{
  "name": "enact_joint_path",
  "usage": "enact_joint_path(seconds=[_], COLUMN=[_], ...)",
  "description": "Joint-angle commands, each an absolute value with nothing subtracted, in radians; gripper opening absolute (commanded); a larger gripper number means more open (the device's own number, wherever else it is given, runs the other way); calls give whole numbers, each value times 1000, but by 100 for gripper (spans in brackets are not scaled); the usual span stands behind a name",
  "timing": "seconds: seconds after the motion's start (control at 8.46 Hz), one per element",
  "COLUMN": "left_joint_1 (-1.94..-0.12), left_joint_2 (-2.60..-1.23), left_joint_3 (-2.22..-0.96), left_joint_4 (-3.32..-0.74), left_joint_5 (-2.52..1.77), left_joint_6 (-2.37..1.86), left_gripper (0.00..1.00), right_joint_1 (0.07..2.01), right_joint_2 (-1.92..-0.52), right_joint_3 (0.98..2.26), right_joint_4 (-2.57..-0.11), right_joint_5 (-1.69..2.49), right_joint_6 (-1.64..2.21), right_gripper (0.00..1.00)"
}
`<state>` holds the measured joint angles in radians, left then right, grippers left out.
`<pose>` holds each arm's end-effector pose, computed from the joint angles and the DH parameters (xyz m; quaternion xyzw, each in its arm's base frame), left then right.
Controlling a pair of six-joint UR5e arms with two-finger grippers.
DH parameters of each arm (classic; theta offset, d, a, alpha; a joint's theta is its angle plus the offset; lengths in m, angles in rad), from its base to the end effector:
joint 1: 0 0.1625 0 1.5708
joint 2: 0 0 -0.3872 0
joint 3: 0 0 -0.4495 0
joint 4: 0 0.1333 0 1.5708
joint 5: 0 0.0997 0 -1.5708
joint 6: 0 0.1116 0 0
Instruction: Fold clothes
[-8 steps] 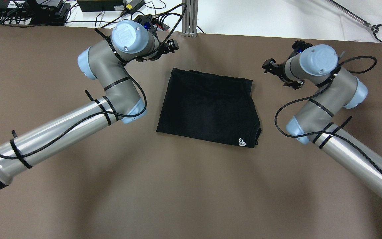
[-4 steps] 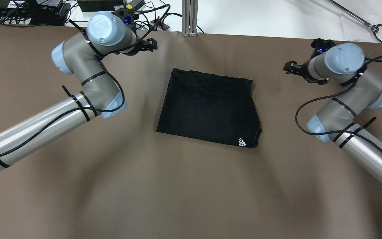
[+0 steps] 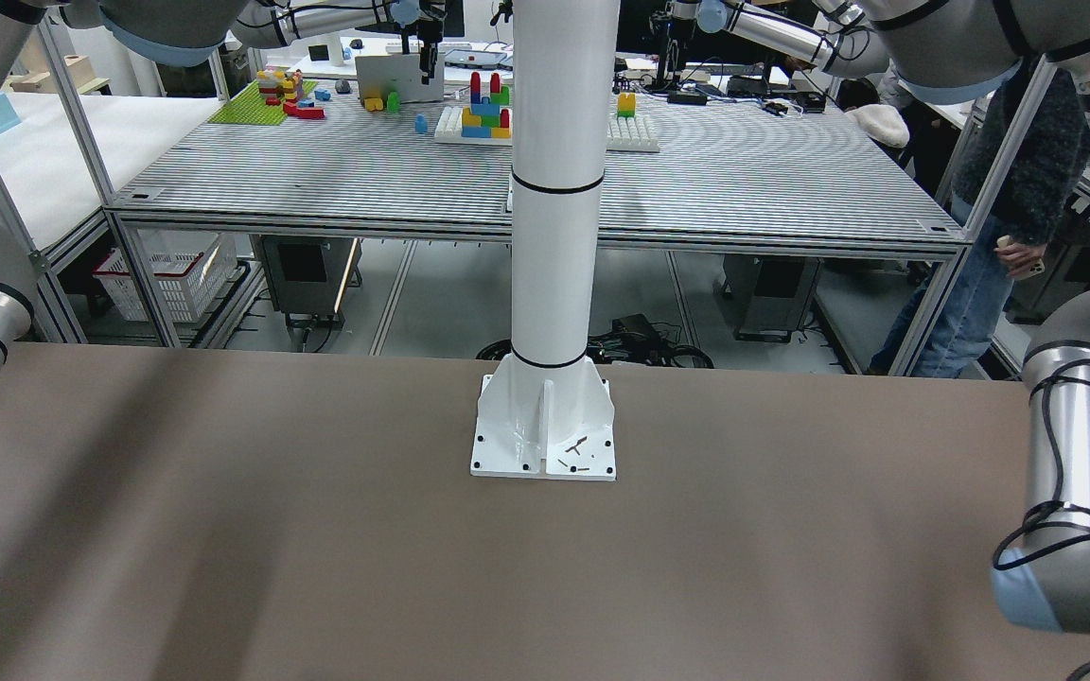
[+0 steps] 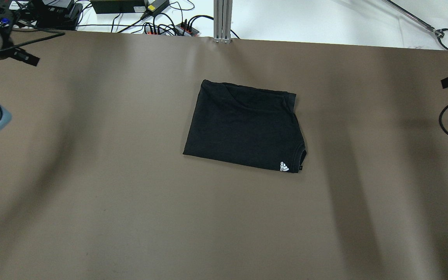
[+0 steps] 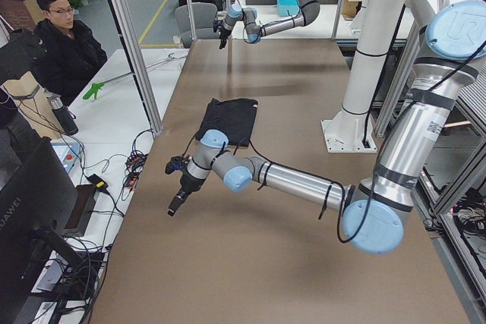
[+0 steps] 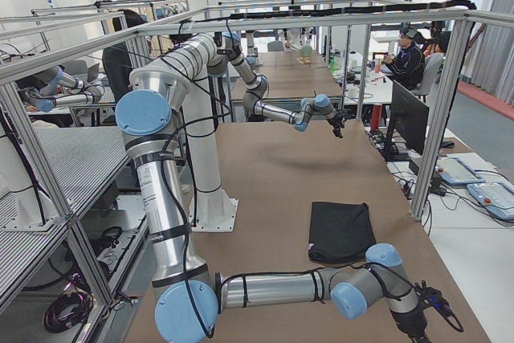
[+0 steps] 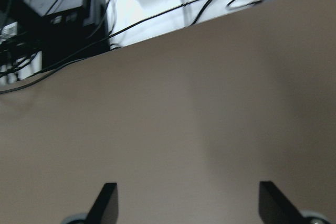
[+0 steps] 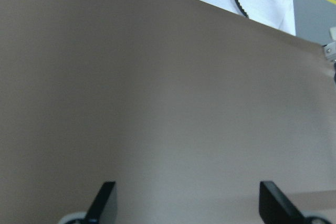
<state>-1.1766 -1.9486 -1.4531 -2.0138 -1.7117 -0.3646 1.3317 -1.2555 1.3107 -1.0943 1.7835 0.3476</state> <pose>0.1697 -0.7143 0.4266 0.2946 0.1886 0.0381 0.9360 -0.0616 -0.7159 0.5493 0.2205 -0.1736 0.0242 0.9595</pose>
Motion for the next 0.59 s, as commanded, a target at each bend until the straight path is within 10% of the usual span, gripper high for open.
enact_joint_path(seconds=[0.0,0.47], left_joint_1=[-1243,-1241], left_joint_2=[-1716,-1603], left_joint_3=[-1624,-1761], left_joint_4=[-2037,-2046], left_joint_5=[-1721,-1674], left_joint_6=[-239,-242], left_gripper=[94,94], right_joint_1=[1423,1433], right_joint_2=[-1284,-1301], right_joint_3=[1313,1321], right_joint_4=[-1098,-1088], right_joint_5=[1787,1790], right_joint_6=[175,167], right_gripper=[95,95])
